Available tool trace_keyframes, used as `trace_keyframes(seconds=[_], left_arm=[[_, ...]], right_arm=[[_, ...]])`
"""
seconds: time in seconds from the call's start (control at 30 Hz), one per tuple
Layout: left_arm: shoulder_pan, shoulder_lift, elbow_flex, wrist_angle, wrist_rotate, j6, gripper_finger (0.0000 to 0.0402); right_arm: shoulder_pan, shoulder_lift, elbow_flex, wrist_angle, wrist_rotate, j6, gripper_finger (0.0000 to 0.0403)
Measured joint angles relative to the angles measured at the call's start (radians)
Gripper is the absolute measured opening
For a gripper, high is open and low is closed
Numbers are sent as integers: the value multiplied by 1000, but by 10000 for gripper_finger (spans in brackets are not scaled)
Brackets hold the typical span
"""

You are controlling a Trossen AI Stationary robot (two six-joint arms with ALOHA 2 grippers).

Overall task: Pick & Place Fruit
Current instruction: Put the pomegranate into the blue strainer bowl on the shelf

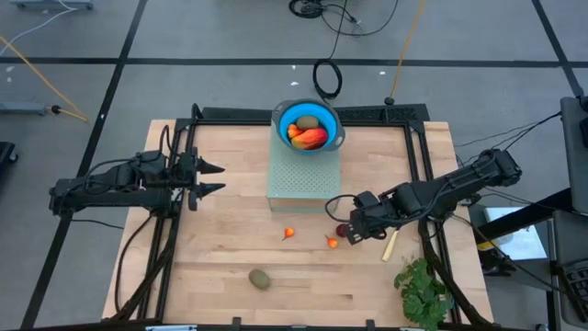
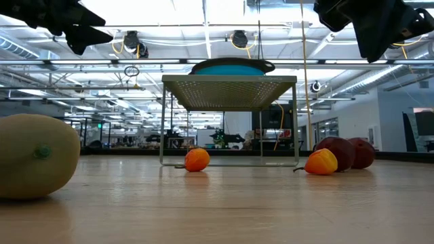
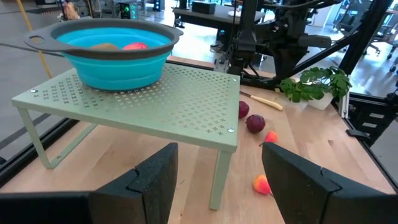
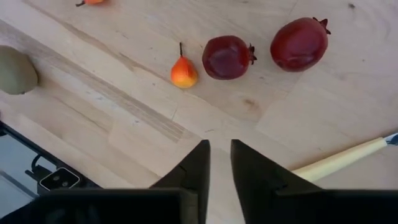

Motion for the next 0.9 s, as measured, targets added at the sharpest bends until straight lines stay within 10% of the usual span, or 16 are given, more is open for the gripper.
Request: trace_keyframes(seconds=[0.9], left_arm=[[0,0,0,0,0,-3,235]], right_arm=[[-120,0,-1,-13,-52,-125,250]])
